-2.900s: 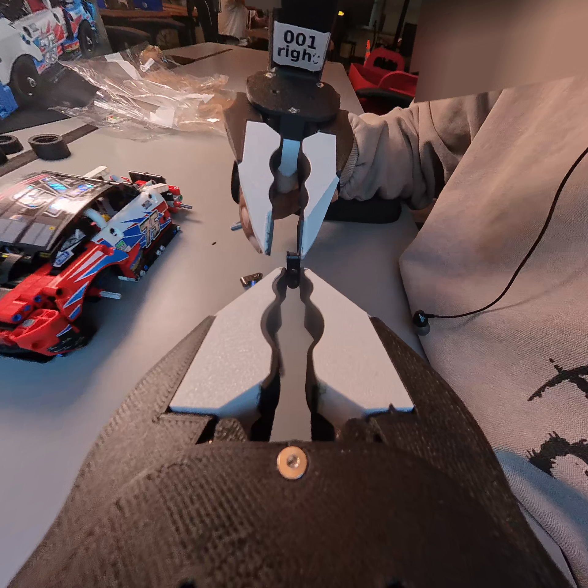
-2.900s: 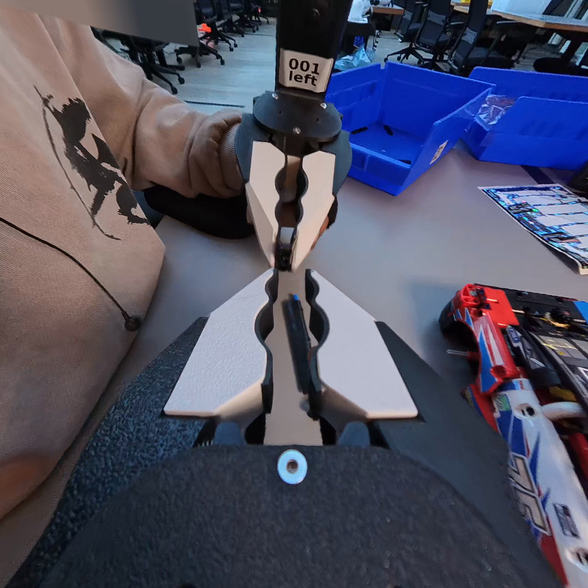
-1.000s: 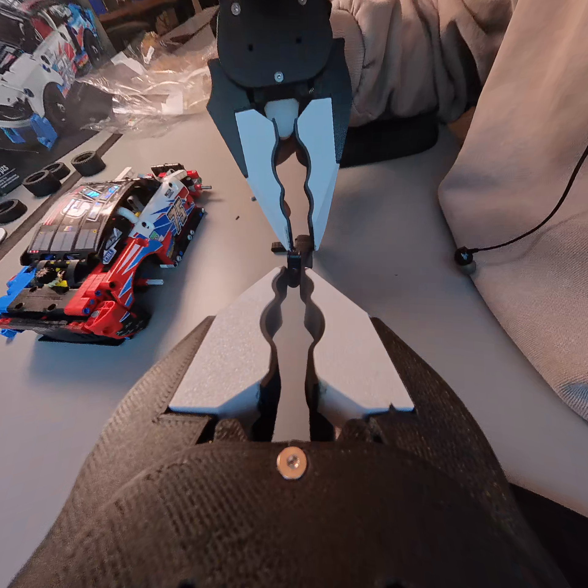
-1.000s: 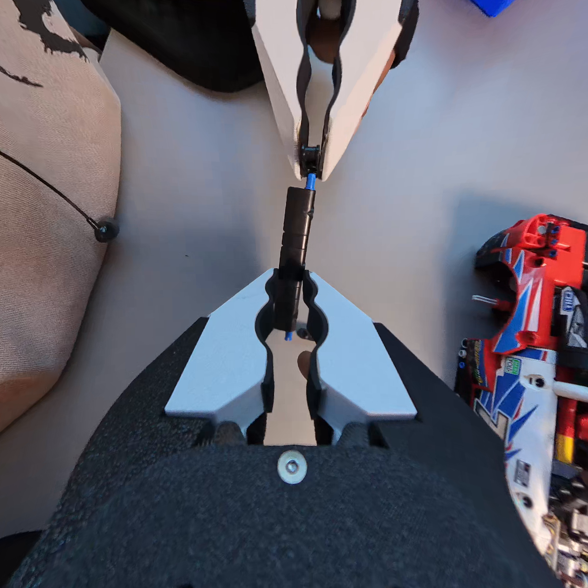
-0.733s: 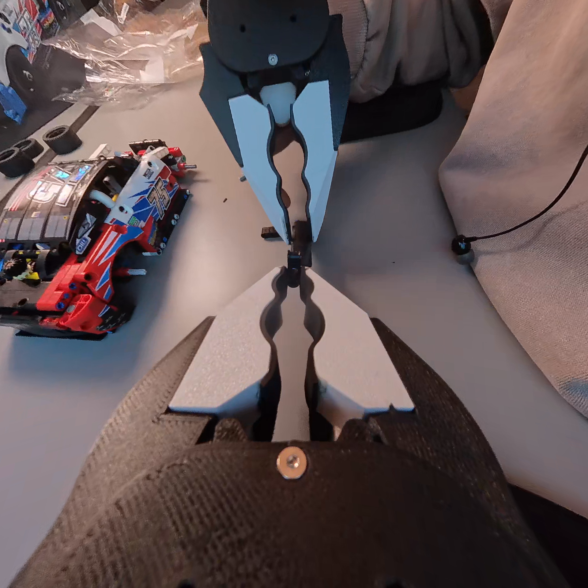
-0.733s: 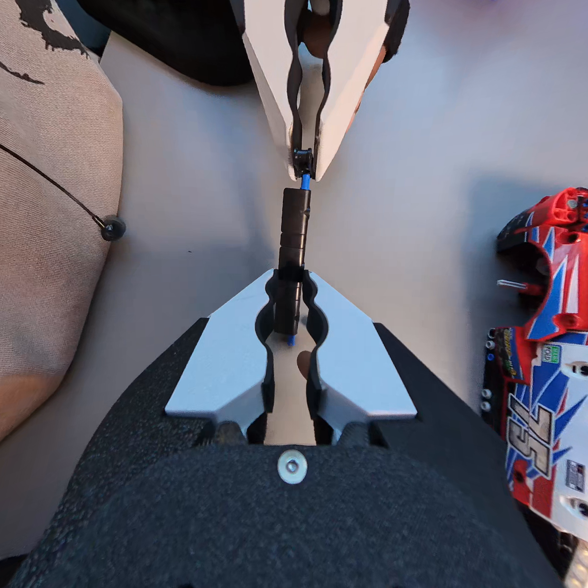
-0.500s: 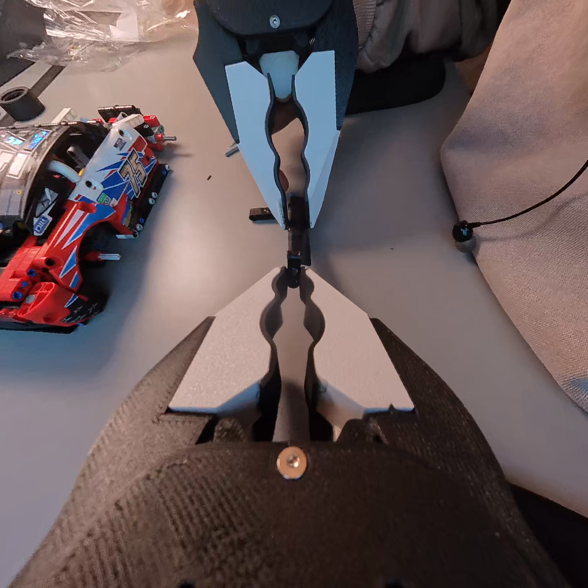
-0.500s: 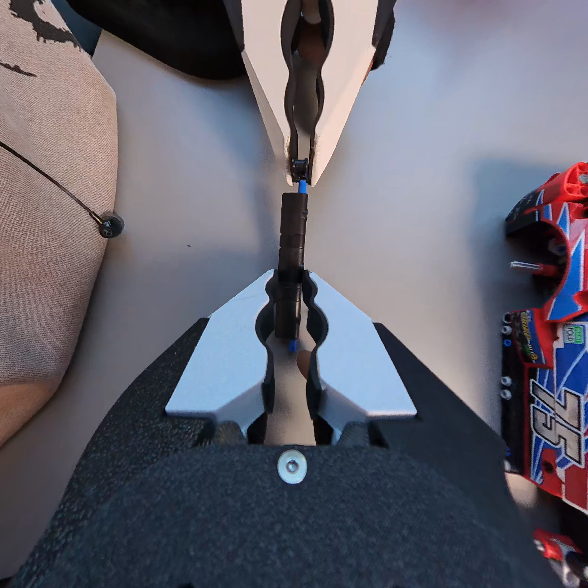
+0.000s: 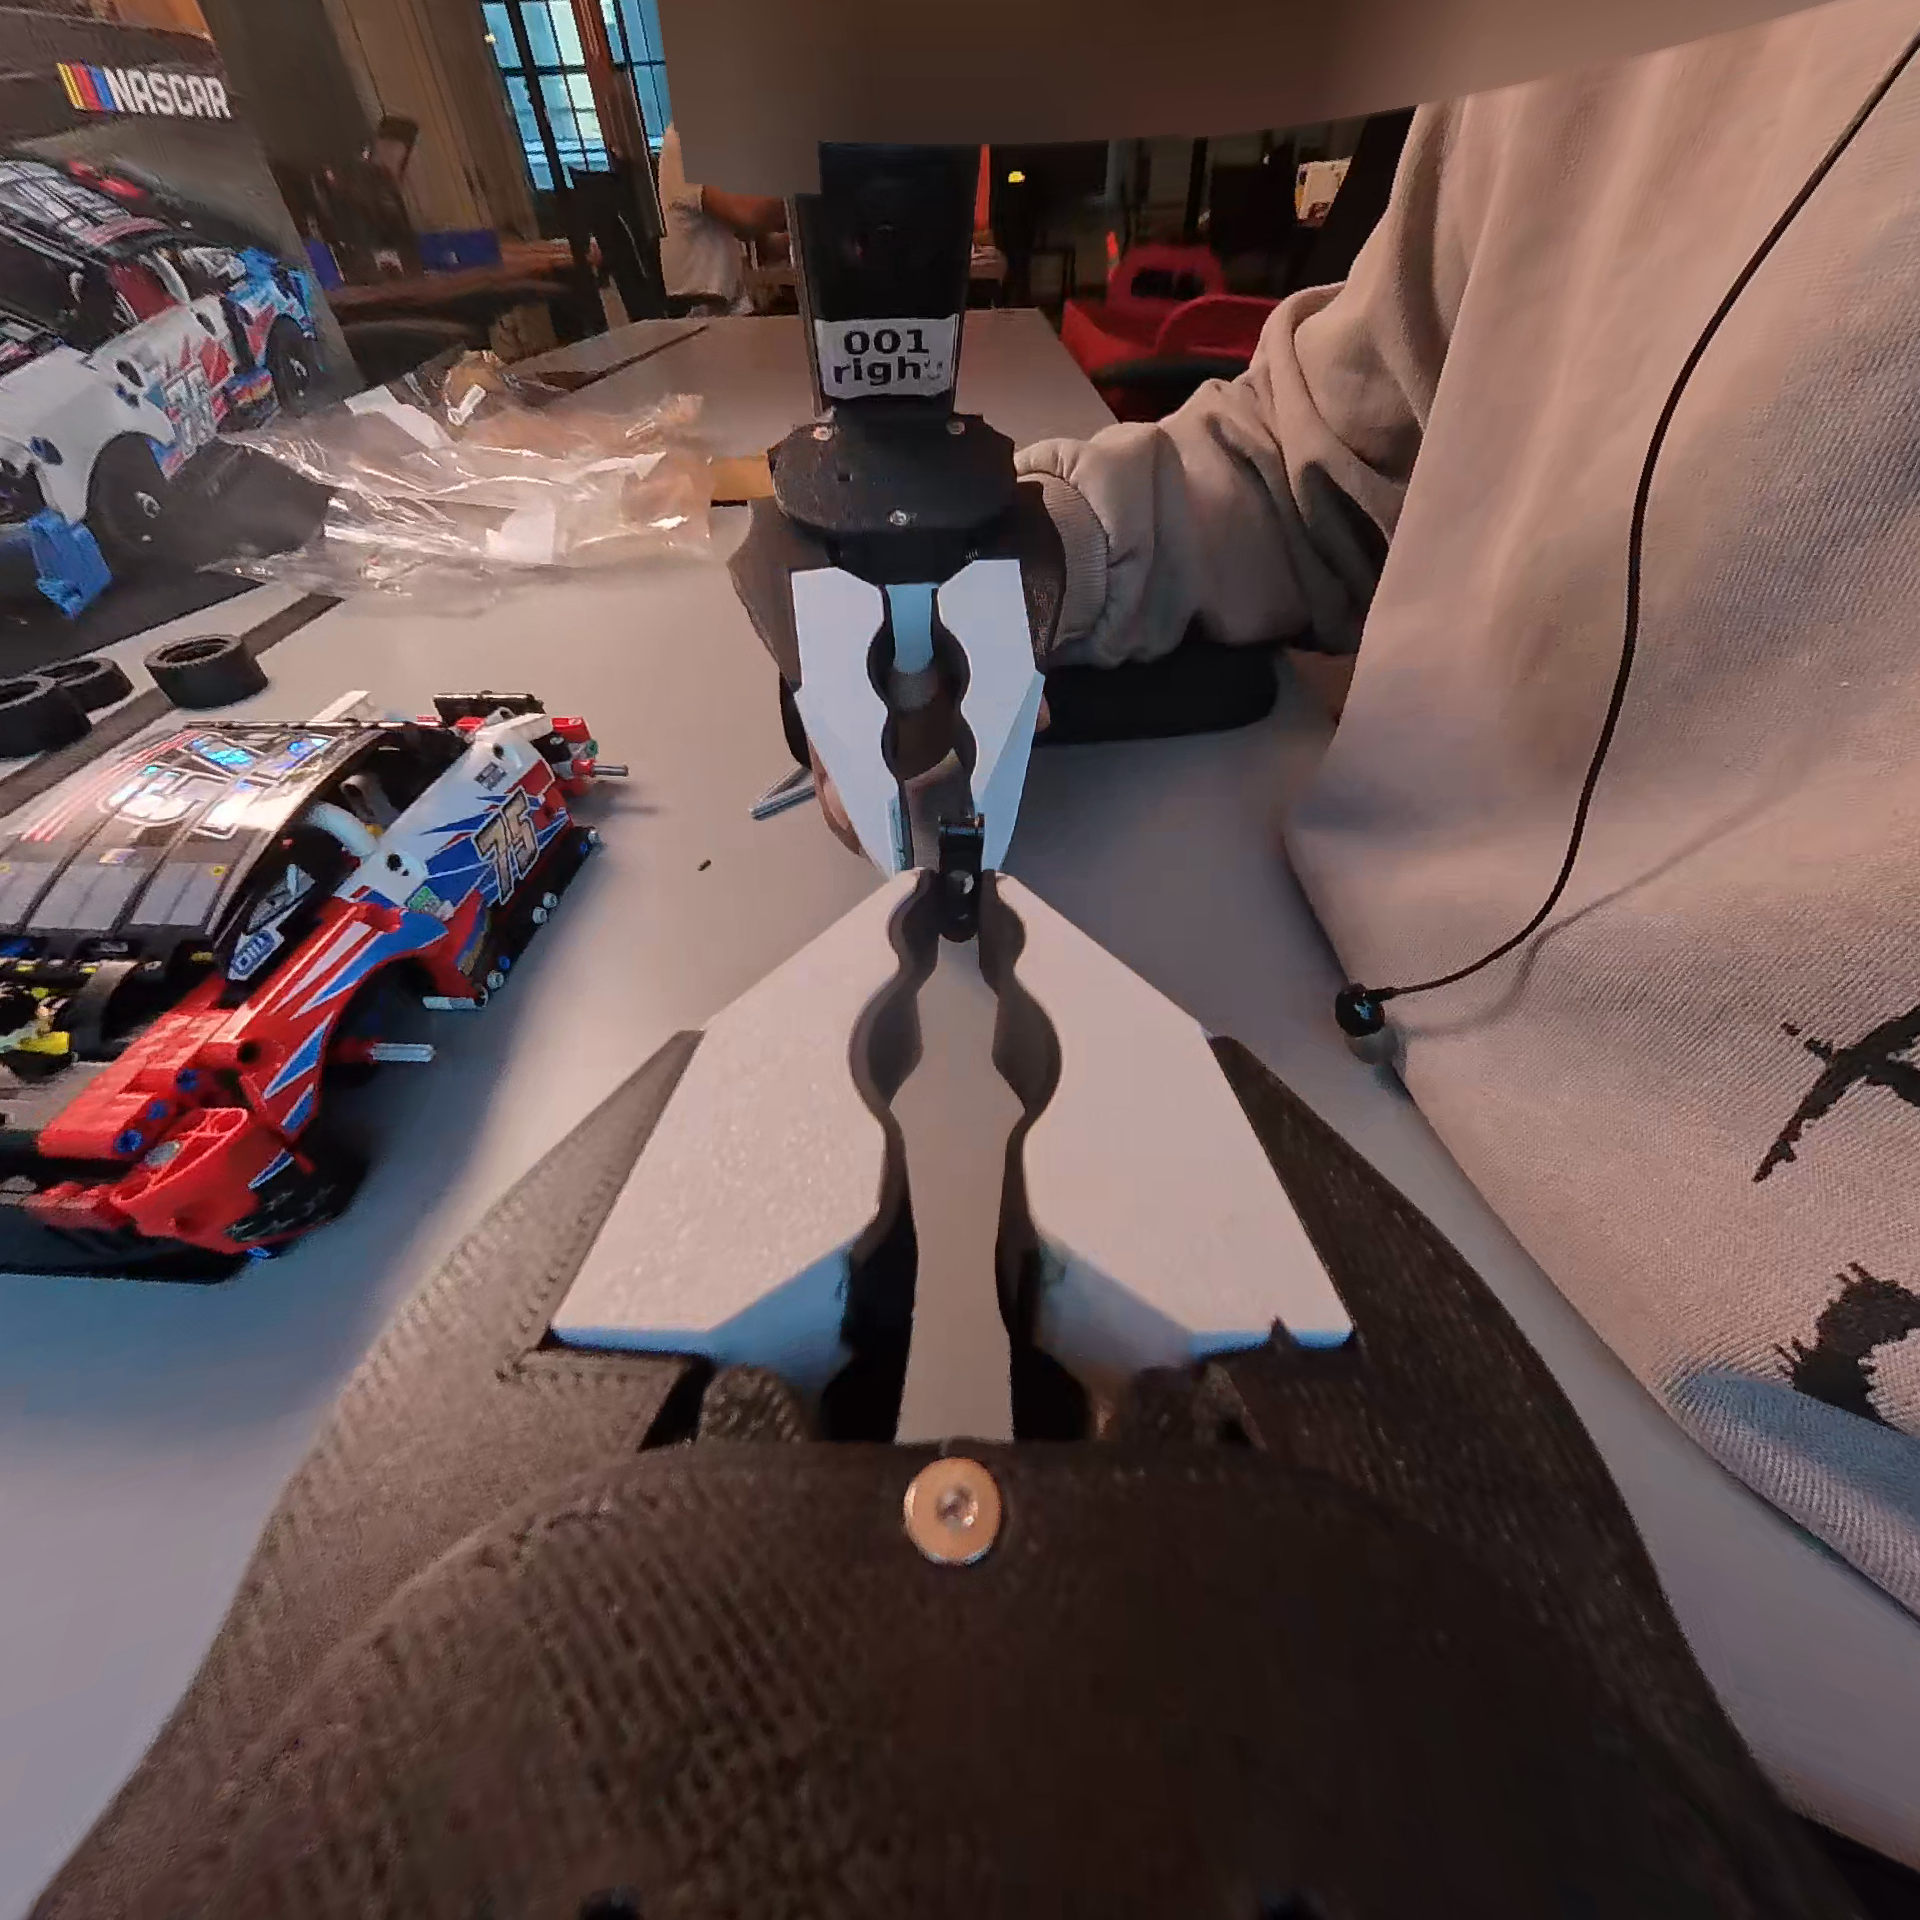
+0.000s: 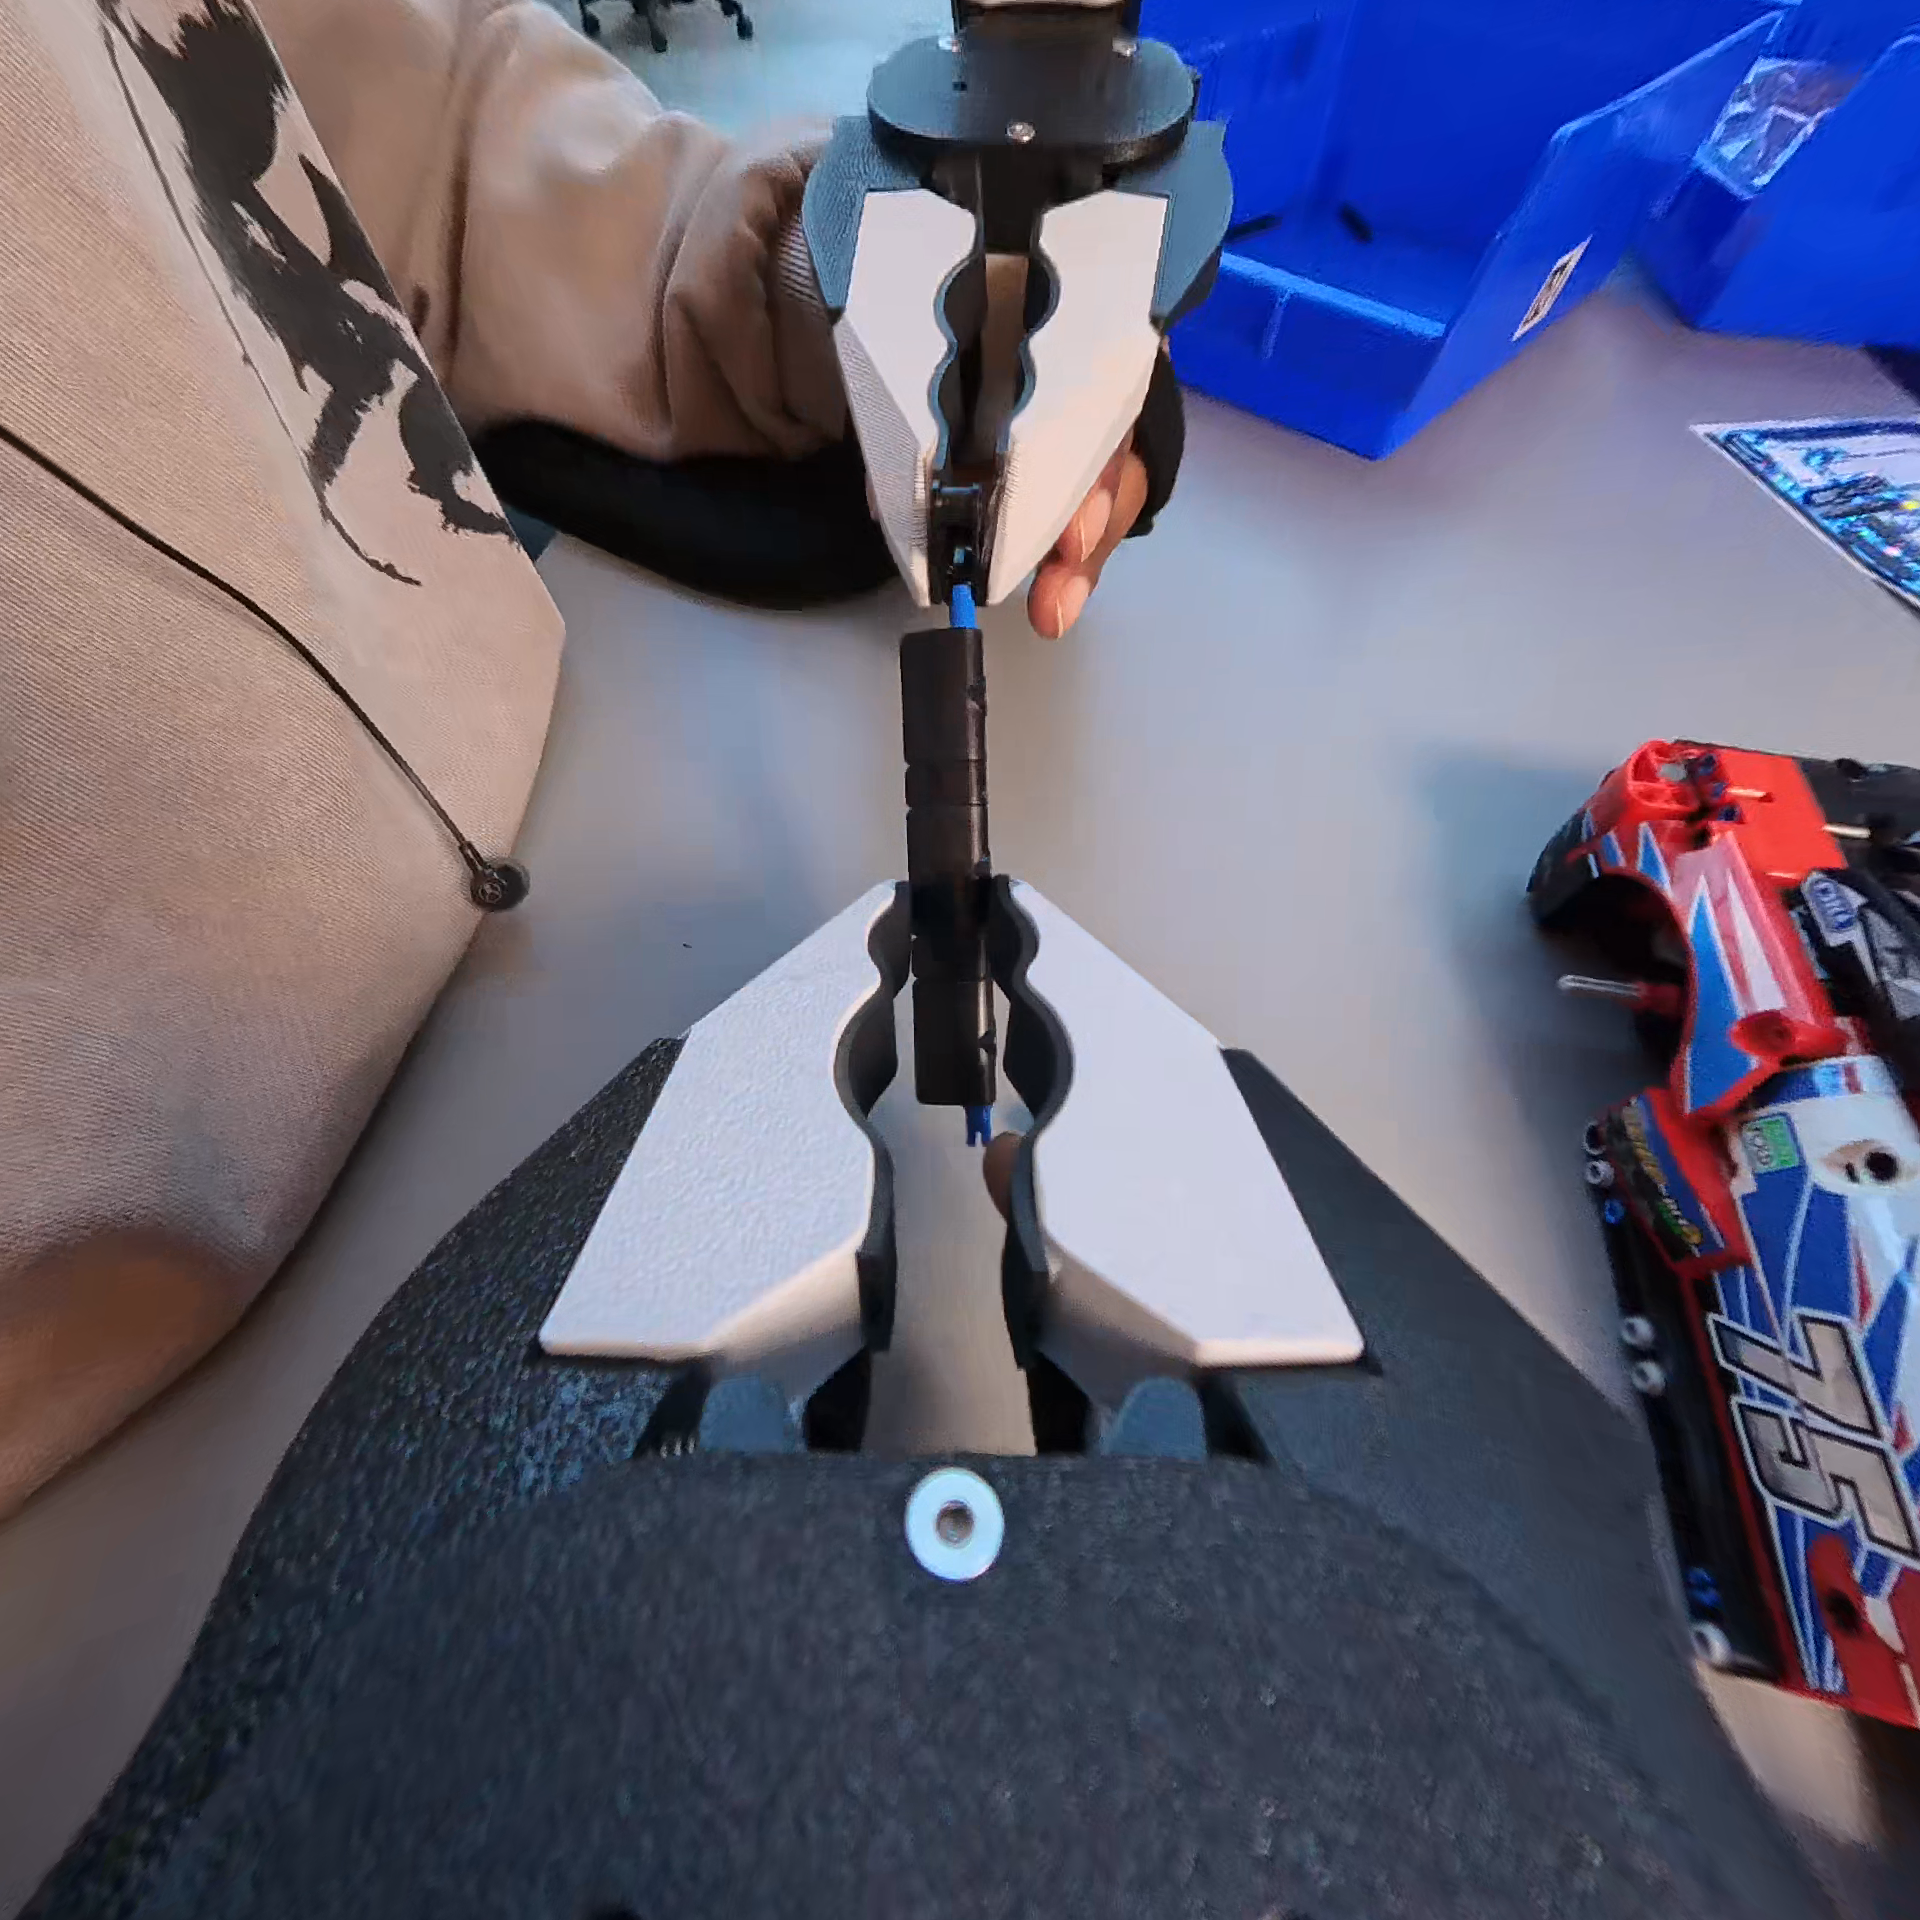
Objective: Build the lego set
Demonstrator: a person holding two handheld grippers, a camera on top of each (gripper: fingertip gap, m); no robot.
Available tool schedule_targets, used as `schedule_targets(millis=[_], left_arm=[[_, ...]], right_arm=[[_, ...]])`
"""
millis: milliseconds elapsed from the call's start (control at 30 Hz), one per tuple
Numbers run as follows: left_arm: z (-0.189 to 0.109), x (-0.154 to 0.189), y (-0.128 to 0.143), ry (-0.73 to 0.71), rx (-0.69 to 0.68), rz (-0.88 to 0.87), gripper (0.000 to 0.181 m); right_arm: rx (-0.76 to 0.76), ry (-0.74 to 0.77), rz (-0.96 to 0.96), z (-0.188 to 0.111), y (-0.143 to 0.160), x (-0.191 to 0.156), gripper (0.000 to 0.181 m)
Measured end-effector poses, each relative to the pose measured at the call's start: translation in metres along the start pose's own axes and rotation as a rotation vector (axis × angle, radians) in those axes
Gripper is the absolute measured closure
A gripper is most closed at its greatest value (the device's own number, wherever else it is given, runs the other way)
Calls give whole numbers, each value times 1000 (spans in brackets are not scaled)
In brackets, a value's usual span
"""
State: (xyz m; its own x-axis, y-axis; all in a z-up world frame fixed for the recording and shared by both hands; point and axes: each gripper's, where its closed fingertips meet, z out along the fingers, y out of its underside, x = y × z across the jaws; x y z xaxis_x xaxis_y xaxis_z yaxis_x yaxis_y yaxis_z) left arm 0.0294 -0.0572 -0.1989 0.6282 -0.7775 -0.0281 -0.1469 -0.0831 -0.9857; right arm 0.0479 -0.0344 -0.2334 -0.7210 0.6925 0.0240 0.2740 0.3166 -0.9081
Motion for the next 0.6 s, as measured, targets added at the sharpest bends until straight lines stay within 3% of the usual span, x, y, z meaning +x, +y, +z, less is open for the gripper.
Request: schedule_targets(millis=[167, 400, 600], left_arm=[[2, 4, 1, 0, -2, 41, 175], [8, 6, 23, -10, -142, 109, 175], [10, 7, 34, -3, -202, 129, 175]], right_arm=[[-58, -3, -29, 7, 5, -7, 169], [-197, -8, -60, 9, 23, -11, 170], [-232, -26, -42, 7, 30, -12, 169]])
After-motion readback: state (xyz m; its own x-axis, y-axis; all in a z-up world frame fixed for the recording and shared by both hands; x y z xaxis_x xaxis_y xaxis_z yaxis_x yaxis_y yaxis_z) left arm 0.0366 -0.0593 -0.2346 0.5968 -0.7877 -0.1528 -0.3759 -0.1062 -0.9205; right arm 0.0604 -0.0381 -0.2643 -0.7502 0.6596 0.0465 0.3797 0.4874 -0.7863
